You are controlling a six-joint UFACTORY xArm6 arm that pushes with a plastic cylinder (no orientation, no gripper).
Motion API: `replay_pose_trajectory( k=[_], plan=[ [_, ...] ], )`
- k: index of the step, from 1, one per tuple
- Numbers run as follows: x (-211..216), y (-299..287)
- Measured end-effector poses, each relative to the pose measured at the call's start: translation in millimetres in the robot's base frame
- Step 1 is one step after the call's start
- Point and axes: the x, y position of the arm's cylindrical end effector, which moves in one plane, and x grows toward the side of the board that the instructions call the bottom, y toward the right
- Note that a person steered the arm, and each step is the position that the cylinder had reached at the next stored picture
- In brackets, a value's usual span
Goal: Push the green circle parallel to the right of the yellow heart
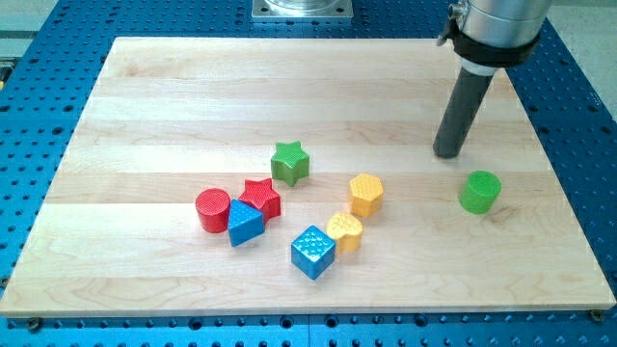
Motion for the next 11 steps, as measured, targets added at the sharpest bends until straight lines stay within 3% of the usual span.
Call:
replay_pose_trajectory(
  k=[3,5,6,7,8,9,10,11],
  plan=[
    [23.7,8.3],
    [103.4,45.8],
    [93.4,51.9],
    [72.9,19.1],
    [94.0,14.6],
    [87.1,-2.8],
    [114.1,-11.6],
    [109.5,3.9]
  ],
)
